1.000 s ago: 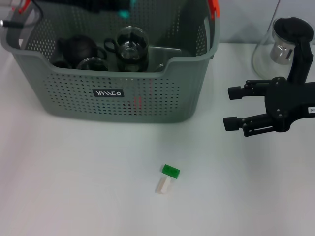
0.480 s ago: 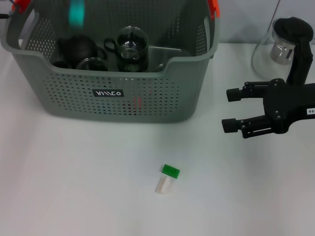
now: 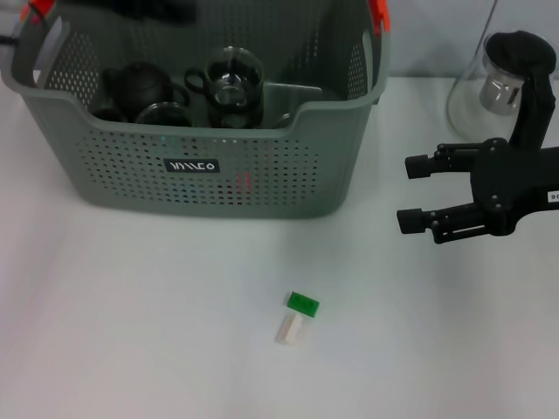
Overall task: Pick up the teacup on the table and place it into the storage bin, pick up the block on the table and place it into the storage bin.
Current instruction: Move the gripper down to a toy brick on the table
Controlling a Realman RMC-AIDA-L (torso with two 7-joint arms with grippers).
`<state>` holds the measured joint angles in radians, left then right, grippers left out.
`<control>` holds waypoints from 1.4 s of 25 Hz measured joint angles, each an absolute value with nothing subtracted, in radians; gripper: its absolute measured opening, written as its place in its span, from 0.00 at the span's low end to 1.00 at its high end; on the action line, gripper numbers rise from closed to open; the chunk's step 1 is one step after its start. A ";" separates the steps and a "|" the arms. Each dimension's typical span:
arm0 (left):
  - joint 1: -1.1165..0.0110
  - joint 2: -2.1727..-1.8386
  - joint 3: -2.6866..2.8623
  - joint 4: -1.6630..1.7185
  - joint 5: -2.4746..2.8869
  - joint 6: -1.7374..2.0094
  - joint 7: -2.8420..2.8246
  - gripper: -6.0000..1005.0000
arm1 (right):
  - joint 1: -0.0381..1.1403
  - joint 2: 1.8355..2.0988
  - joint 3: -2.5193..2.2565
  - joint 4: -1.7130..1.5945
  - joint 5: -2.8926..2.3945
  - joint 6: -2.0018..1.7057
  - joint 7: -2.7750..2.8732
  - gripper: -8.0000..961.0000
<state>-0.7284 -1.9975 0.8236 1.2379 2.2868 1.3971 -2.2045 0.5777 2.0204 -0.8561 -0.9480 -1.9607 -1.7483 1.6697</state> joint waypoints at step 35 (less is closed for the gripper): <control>-0.527 -2.173 1.662 1.360 2.507 1.432 -2.213 0.92 | 0.568 1.976 -0.830 -0.946 -1.985 -1.790 1.689 0.95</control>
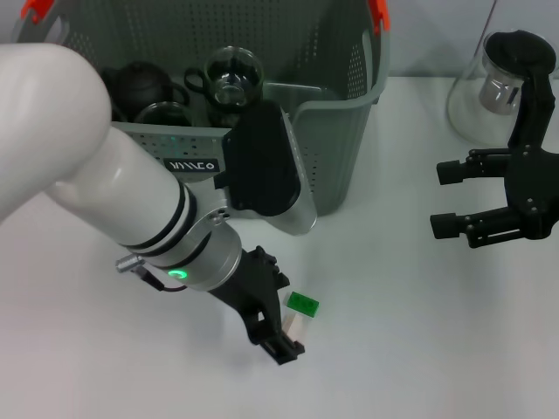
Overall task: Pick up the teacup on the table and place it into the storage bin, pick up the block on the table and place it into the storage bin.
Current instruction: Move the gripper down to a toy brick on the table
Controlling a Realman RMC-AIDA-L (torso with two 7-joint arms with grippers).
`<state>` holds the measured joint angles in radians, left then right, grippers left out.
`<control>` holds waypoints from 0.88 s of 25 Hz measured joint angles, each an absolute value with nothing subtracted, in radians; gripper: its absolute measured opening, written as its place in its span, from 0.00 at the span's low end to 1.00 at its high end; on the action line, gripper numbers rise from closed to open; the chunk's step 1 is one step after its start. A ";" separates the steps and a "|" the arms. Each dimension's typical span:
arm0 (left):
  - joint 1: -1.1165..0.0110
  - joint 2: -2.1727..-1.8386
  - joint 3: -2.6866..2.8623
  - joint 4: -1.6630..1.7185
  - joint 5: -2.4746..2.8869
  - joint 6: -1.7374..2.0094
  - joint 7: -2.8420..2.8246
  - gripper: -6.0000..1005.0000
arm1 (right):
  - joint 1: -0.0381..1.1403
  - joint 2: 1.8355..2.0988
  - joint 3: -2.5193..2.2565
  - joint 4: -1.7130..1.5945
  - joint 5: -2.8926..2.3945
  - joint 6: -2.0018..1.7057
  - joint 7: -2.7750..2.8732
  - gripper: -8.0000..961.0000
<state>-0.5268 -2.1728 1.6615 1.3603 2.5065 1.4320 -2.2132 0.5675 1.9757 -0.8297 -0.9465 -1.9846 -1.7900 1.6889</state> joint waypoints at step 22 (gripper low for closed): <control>-0.635 -2.173 1.705 1.304 2.544 1.371 -2.841 0.91 | 0.570 1.979 -0.833 -0.948 -1.985 -1.797 1.700 0.95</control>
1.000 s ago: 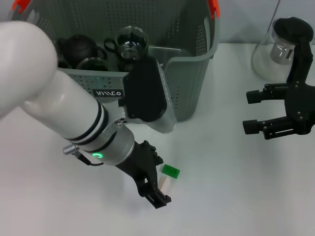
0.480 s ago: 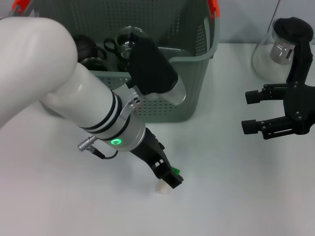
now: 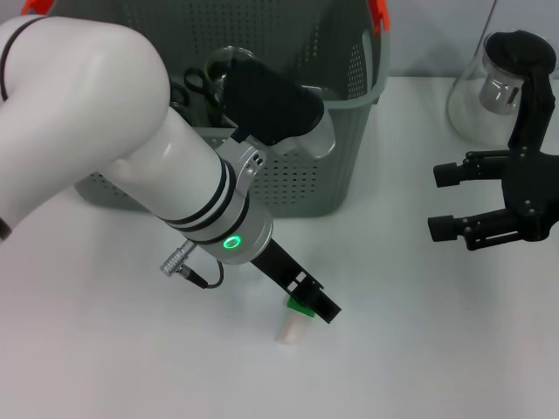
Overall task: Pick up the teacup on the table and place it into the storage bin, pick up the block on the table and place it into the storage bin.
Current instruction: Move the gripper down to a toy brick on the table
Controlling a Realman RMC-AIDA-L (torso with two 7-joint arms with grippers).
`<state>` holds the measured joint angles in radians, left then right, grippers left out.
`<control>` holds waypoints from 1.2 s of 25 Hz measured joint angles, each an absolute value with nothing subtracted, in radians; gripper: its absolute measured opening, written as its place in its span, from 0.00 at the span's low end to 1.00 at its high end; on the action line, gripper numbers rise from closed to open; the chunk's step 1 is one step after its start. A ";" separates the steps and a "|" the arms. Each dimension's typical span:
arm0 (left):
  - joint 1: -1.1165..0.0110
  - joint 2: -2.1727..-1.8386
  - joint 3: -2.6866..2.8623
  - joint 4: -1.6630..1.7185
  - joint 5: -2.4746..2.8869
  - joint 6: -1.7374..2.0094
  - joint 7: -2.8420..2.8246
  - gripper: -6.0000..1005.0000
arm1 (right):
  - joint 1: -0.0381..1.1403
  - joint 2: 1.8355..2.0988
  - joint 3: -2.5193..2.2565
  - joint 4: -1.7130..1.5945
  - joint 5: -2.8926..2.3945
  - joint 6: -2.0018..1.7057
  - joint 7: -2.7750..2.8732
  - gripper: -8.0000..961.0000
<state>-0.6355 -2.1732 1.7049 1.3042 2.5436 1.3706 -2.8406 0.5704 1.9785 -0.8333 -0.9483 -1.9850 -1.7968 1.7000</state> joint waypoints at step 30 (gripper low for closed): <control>-0.760 -2.174 1.677 1.105 2.536 1.342 -2.973 0.89 | 0.583 1.940 -0.828 -0.960 -2.051 -1.842 1.652 0.95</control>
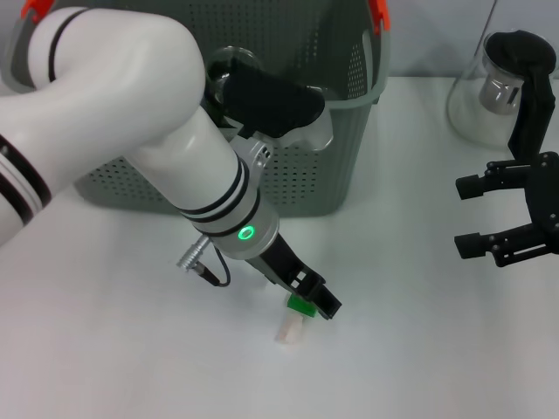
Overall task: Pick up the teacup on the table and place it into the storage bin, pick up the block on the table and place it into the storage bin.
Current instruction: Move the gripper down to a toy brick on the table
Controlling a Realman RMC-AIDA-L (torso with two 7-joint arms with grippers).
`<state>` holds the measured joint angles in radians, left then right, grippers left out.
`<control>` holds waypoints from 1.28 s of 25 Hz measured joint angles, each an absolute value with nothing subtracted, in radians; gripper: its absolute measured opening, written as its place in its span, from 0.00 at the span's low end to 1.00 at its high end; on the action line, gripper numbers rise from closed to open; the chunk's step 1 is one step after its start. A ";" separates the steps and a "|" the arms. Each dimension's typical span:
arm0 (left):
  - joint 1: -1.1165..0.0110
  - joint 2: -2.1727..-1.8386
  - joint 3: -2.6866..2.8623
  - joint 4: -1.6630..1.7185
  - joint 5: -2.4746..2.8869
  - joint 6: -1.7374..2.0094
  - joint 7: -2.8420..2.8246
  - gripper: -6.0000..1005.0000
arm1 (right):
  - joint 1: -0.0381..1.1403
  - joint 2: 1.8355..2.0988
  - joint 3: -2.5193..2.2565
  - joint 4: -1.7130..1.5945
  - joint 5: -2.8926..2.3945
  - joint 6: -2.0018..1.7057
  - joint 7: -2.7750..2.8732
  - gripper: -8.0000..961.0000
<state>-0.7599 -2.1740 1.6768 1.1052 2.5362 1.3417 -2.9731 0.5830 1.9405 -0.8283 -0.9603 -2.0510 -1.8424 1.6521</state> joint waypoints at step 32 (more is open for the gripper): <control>-0.578 -2.174 1.701 1.332 2.503 1.522 -2.053 0.87 | 0.595 1.967 -0.821 -0.950 -2.046 -1.805 1.661 0.95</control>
